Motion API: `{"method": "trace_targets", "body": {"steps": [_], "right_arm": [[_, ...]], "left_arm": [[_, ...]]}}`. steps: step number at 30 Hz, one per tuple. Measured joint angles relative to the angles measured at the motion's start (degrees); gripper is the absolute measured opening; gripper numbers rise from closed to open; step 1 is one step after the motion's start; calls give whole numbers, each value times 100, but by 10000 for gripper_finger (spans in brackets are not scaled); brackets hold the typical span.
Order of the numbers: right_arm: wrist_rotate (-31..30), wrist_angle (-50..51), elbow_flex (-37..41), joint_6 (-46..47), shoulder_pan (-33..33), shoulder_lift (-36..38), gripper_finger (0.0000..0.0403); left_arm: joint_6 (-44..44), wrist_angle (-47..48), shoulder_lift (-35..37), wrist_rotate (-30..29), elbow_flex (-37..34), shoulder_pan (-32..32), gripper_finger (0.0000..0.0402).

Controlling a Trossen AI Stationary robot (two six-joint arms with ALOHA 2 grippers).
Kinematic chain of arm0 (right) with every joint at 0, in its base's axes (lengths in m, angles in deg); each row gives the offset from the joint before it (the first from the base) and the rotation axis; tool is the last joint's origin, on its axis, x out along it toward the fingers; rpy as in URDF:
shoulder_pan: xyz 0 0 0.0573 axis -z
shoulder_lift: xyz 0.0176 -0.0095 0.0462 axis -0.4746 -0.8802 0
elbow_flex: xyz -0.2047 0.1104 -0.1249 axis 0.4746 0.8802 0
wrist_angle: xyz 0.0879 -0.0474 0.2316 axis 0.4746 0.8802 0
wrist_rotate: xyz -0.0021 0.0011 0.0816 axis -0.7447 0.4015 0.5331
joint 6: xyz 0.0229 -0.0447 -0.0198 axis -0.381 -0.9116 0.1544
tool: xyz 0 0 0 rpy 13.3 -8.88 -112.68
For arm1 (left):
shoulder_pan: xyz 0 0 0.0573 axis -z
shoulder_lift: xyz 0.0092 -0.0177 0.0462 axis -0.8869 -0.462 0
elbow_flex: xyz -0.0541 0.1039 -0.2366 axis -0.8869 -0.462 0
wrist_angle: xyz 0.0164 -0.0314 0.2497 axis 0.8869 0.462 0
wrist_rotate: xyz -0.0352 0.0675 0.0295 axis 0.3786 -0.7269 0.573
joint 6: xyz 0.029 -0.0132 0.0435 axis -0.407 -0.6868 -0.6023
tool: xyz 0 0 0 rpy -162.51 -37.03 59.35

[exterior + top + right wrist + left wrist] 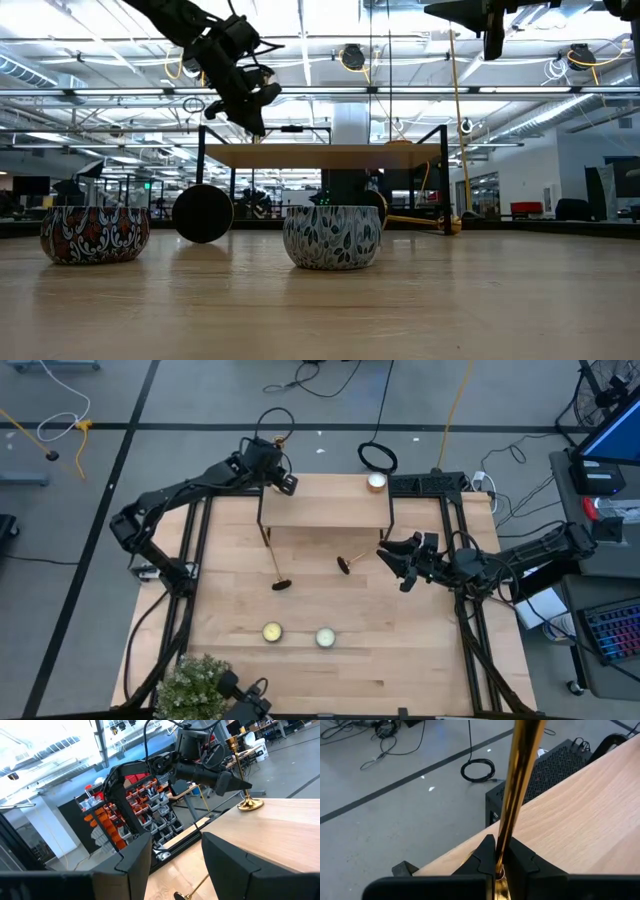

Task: Pick & Place candle stick holders
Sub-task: Put the middle gold candle holder on the shelf

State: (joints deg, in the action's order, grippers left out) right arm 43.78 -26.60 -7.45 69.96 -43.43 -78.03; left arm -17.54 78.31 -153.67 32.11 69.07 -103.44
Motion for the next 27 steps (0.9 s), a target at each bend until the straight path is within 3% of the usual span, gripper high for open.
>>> {"method": "trace_targets", "body": {"steps": [27], "right_arm": [[1,25,0,42,0,0,171]], "left_arm": [[-164,90,61,-210,2,-61,17]]}}
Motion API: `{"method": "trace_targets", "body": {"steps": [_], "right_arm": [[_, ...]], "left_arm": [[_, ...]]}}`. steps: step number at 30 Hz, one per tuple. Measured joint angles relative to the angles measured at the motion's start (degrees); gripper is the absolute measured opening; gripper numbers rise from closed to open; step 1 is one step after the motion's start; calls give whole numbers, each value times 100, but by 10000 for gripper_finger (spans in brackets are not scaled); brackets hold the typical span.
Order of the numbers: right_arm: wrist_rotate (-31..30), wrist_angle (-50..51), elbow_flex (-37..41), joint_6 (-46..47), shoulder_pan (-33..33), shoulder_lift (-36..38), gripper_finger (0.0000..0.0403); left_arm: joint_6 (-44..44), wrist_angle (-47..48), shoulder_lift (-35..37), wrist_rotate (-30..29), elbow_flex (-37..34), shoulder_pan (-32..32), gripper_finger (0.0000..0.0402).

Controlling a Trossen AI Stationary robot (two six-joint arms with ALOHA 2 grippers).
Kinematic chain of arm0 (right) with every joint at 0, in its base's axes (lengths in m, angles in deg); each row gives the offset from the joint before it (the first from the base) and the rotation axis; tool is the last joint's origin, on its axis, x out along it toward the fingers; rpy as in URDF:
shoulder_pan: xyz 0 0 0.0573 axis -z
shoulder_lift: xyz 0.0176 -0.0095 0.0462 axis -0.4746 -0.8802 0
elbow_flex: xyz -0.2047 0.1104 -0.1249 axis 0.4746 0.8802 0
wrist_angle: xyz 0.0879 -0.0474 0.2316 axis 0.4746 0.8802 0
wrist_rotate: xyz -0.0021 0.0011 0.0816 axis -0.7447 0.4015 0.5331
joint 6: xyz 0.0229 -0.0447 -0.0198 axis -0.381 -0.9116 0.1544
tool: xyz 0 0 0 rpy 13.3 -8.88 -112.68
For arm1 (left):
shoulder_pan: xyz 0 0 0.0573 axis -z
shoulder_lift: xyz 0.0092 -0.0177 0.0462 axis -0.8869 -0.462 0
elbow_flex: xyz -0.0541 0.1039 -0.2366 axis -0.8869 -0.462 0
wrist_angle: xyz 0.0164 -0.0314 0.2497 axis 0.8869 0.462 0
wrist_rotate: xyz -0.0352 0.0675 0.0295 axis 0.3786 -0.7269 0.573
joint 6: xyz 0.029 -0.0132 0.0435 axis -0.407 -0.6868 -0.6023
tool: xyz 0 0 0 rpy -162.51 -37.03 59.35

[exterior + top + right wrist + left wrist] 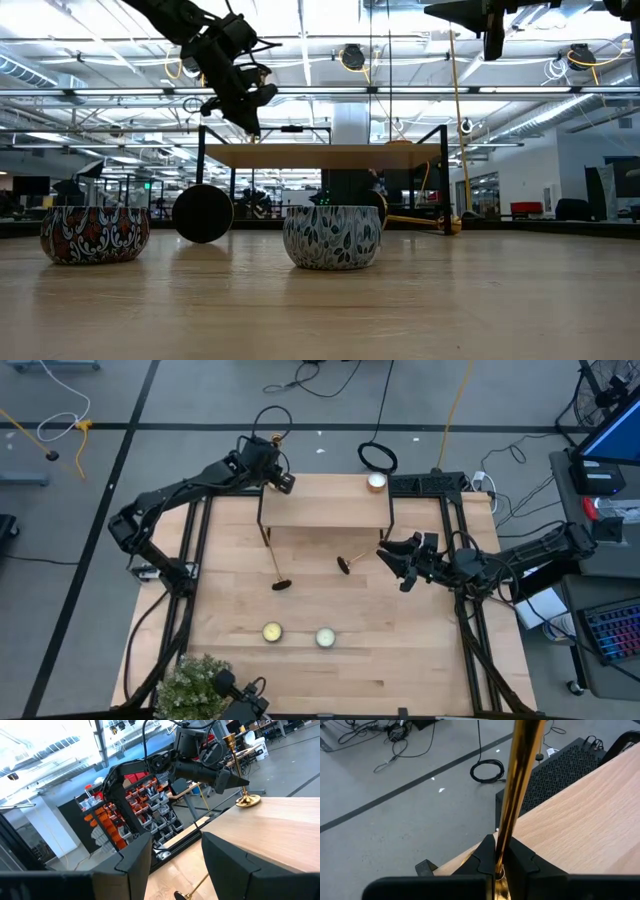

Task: Pick & Place candle stick holders
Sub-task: Put the middle gold candle holder on the shelf

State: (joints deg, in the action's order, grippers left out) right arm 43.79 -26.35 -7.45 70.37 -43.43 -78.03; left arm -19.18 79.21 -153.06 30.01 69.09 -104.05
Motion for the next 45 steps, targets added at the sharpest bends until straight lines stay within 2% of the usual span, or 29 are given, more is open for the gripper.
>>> {"method": "trace_targets", "body": {"steps": [8,15,22,27,29,36,45], "right_arm": [[0,17,0,1,0,0,171],[-1,23,0,0,0,0,171],[-1,23,0,2,0,-13,171],[-1,23,0,1,0,-13,171],[-1,23,0,0,0,-13,171],[-1,23,0,2,0,-13,171],[-1,23,0,0,0,-13,171]], "left_arm": [[10,-2,0,-17,0,0,30],[-96,-18,0,19,0,0,18],[-74,-27,0,24,9,0,45],[-118,-70,0,103,9,0,16],[-135,-119,0,154,9,0,16],[-28,-166,0,171,9,0,57],[-104,-173,0,227,9,74,17]]}}
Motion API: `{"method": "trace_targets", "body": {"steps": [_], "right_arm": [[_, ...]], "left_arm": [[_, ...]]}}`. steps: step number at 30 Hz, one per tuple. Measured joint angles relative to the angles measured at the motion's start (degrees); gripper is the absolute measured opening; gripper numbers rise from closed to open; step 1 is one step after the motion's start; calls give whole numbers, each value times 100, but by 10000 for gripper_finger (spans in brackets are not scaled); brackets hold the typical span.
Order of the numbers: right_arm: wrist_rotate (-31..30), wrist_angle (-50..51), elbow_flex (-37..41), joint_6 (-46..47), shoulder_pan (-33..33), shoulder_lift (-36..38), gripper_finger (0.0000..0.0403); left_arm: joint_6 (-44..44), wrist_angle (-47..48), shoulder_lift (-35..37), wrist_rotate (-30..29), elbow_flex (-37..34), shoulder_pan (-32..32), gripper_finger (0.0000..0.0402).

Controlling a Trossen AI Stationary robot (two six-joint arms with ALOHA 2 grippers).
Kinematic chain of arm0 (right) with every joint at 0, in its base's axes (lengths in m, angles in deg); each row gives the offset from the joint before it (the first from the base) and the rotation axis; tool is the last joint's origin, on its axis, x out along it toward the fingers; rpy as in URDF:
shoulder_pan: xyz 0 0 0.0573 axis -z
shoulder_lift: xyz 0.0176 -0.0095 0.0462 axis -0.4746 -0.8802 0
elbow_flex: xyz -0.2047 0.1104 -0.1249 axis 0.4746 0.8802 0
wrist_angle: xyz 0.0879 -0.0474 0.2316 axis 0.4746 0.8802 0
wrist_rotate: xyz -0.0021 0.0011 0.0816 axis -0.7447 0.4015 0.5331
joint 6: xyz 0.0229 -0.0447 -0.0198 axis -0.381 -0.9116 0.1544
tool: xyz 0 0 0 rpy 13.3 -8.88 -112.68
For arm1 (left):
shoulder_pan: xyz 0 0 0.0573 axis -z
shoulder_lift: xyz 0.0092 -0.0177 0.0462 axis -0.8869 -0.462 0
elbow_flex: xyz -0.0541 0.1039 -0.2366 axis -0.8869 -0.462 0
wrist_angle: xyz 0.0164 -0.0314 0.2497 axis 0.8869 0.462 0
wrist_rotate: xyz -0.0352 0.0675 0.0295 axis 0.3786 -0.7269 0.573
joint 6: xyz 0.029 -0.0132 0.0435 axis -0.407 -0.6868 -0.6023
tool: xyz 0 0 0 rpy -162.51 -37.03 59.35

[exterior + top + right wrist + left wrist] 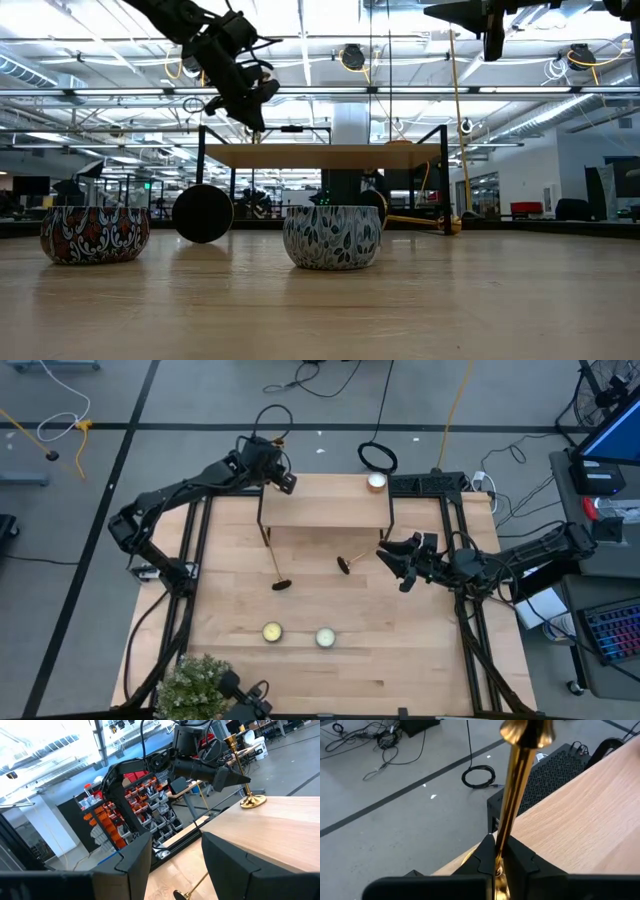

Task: Pick & Place candle stick holders
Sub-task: Put the middle gold candle holder on the shelf, then put the right gold candle holder on the shelf

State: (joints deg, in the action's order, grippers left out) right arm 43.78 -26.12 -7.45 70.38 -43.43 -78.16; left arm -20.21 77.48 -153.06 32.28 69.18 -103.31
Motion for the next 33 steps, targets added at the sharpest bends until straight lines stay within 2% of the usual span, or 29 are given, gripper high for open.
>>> {"method": "trace_targets", "body": {"steps": [9,20,33], "right_arm": [[0,0,0,2,0,0,171],[0,-2,0,4,0,-2,171],[0,-2,-2,7,0,-2,171]], "left_arm": [[119,26,0,-6,0,40,65],[-55,97,520,-312,0,16,71],[-30,837,1122,-152,0,106,72]]}}
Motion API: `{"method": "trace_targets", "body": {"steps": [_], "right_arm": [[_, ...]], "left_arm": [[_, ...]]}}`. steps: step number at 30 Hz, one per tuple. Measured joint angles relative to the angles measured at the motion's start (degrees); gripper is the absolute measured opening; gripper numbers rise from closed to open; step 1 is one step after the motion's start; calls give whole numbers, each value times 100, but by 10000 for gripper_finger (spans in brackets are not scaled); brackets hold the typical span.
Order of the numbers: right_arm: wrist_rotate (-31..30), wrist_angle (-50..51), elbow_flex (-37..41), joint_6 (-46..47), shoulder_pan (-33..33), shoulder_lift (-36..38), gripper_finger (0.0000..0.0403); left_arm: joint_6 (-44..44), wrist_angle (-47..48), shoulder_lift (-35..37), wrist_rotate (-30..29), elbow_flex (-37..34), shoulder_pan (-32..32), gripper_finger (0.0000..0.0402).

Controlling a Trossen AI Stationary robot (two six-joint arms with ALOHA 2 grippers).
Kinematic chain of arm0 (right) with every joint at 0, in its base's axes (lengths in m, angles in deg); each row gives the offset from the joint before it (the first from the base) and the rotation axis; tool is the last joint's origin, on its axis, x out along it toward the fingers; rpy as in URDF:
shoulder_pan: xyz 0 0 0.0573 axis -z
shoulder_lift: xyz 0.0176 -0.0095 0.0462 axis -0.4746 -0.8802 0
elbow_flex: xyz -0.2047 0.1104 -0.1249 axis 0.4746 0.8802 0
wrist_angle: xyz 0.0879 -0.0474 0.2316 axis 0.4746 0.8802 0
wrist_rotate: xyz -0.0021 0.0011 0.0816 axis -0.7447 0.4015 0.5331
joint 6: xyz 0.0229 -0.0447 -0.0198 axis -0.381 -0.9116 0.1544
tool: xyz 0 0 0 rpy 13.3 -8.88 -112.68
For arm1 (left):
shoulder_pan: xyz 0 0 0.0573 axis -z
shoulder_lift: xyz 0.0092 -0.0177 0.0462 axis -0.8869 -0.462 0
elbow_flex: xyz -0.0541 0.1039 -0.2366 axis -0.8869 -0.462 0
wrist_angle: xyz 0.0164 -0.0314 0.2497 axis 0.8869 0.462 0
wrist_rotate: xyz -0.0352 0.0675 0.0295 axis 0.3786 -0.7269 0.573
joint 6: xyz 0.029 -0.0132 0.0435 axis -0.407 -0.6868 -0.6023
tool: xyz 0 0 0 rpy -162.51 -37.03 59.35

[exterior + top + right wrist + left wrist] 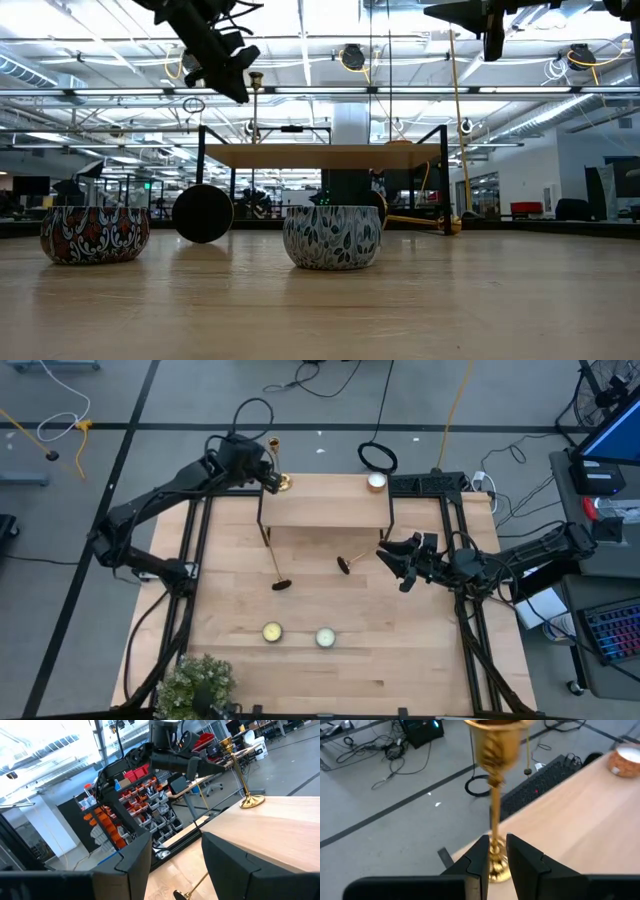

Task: Pick & Place candle stick holders
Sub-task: Put the right gold candle holder on the shelf

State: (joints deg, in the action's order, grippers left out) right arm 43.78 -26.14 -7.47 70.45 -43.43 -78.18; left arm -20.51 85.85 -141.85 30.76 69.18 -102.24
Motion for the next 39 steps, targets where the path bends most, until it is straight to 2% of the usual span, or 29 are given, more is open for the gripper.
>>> {"method": "trace_targets", "body": {"steps": [3,6,8,15,18,21,26,31,35,39], "right_arm": [[0,0,0,74,0,0,171],[1,0,0,153,0,0,171],[28,-5,0,200,0,0,171],[303,-50,0,431,0,-1,171],[337,-26,0,515,0,0,171],[465,4,0,555,0,-2,171],[608,44,0,799,0,0,171],[922,42,0,1103,-2,0,171],[1222,20,0,1350,-2,0,171],[1577,-2,-2,1501,-2,0,171]], "left_arm": [[58,266,141,23,0,132,72],[251,764,339,334,-2,292,72],[375,1048,493,852,-2,461,72],[948,2094,876,3283,-2,1157,72],[1258,2373,978,3875,-2,1596,72],[1606,2524,1038,4083,-4,2171,72],[2156,2440,1039,3980,-2,3277,72],[2954,2362,973,3412,-4,4342,72],[3919,2204,874,2406,-7,5148,72],[4951,1667,684,1033,2,5883,72]]}}
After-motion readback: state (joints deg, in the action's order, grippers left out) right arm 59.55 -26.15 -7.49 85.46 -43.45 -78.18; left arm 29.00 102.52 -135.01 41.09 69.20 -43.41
